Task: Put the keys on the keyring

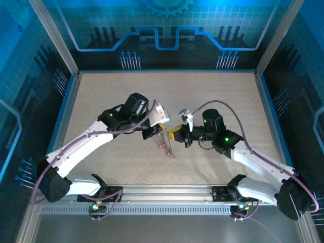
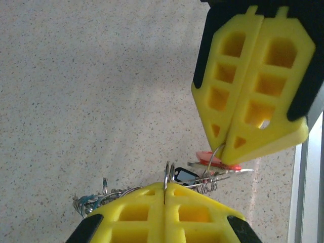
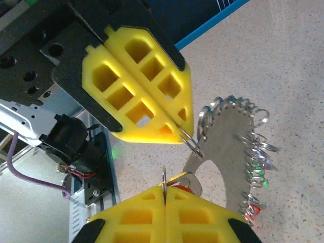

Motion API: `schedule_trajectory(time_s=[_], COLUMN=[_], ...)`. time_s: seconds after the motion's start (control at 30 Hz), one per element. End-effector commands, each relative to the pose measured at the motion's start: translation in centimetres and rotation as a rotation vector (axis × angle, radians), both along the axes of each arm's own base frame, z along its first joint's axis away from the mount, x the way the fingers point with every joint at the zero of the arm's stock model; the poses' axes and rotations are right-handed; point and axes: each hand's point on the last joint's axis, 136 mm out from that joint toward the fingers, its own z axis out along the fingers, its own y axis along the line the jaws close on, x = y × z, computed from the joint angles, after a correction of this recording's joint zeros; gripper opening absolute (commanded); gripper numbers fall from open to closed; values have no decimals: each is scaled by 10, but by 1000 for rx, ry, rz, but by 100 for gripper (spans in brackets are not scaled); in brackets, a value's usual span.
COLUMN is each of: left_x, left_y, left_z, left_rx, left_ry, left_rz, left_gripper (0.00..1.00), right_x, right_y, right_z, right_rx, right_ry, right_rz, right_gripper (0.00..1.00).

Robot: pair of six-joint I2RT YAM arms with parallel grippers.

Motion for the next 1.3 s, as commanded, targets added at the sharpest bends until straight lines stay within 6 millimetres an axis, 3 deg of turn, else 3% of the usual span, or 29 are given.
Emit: schedule_trajectory(time_s=[0.0, 0.7, 1.27], left_x=[3, 0, 3], left_y=[-8, -20, -23], left_z=[11, 12, 20], left_rx=[-63, -105, -130], left_ry=[-1, 31, 21], left_rz=[-7, -59, -54], left_gripper=[0, 0, 0], right_x=[7, 24, 38], right_y=[3, -4, -16], right_z=[19, 25, 7], right_rx=[-5, 15, -86], right_ry=[-96, -70, -52], right_rz=[-31, -159, -290], right_gripper=[0, 0, 0])
